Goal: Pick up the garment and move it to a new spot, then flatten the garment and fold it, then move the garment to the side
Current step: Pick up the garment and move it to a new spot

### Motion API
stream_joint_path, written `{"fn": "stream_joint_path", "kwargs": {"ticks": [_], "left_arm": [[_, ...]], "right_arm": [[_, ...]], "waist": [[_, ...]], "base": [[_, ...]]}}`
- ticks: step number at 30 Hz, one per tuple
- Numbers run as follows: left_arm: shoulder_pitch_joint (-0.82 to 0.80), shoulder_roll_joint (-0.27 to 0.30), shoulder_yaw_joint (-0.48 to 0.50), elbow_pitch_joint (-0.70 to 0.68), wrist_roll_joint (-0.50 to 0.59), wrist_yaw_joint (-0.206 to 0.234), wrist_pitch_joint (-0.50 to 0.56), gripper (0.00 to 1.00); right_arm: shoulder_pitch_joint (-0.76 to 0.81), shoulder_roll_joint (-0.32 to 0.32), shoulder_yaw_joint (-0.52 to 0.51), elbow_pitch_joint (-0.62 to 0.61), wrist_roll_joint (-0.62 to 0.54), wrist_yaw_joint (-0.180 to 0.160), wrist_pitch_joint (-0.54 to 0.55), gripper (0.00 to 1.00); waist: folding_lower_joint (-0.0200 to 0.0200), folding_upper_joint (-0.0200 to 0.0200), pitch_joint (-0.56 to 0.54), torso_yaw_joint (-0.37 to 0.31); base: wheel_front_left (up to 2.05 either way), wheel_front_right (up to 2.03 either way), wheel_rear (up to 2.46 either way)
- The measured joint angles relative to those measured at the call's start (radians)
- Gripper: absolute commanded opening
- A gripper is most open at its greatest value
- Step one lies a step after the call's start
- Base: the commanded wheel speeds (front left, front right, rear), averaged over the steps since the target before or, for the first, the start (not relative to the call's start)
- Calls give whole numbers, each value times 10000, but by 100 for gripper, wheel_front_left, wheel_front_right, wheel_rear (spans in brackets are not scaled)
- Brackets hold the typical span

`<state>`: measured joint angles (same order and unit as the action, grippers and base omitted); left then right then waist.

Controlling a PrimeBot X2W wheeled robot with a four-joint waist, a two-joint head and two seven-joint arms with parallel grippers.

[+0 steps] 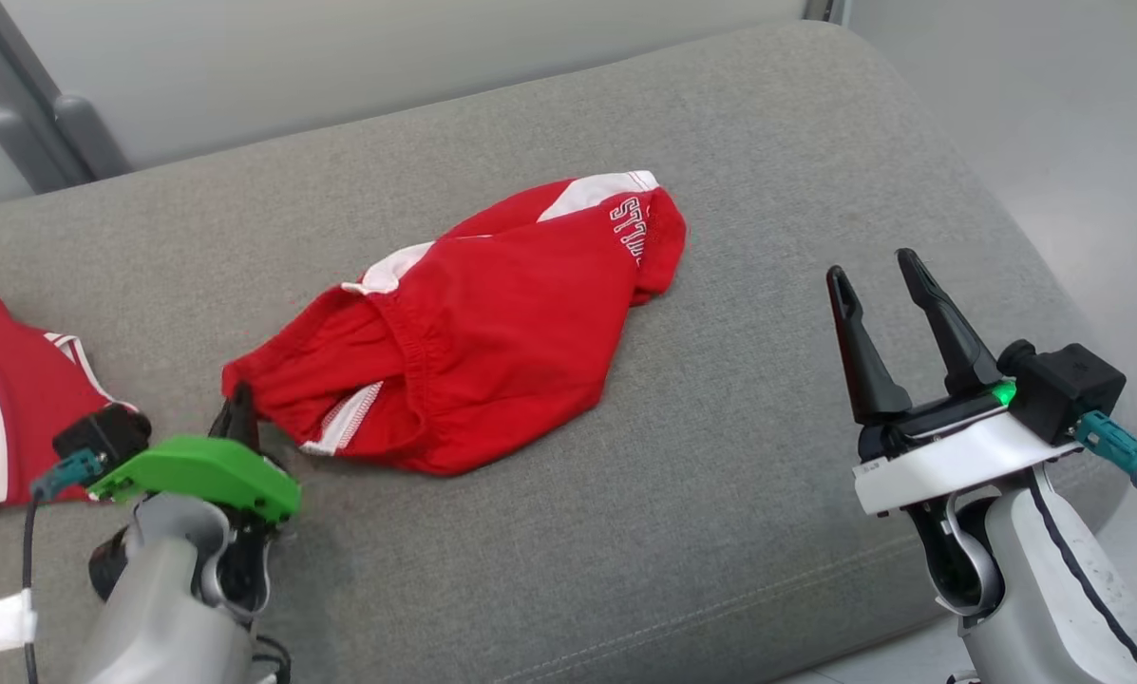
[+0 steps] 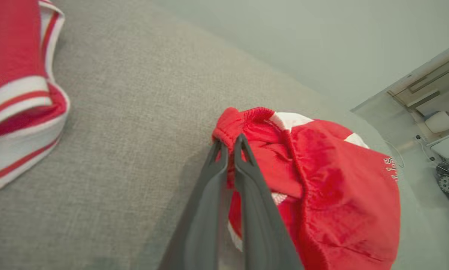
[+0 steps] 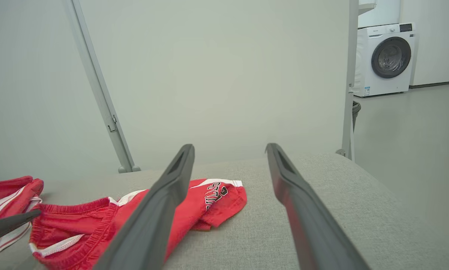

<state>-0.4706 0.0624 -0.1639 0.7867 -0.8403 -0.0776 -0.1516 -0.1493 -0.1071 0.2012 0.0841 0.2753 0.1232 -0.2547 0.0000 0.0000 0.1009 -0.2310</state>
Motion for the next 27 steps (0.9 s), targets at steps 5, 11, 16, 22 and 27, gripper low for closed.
{"fn": "stream_joint_path", "kwargs": {"ticks": [5, 11, 16, 22, 27], "left_arm": [[156, 546, 0, 222, 499, -10, -646, 0], [-143, 566, -249, 209, 719, -113, -782, 100], [-171, 552, -640, 48, 1285, -167, -876, 100], [-222, 692, -729, -619, 1712, -240, -970, 100], [-192, 665, -1095, -1091, 1992, -322, -970, 100]], "right_arm": [[-14, -88, 232, -79, -4, 0, 0, 100], [-48, -167, 543, -61, -17, 0, 0, 100], [-59, -169, 769, -31, -17, 2, 0, 100], [-68, -217, 848, 35, -17, 0, 0, 100], [-69, -389, 593, 36, -17, 2, 0, 100]], "waist": [[0, 0, 195, 310], [0, 0, 334, 702], [0, 0, 374, 936], [0, 0, 406, 1036], [0, 0, 420, 1110]], "base": [[0, 0, 0], [0, 0, 0], [0, 0, 0], [0, 0, 0], [0, 0, 0]]}}
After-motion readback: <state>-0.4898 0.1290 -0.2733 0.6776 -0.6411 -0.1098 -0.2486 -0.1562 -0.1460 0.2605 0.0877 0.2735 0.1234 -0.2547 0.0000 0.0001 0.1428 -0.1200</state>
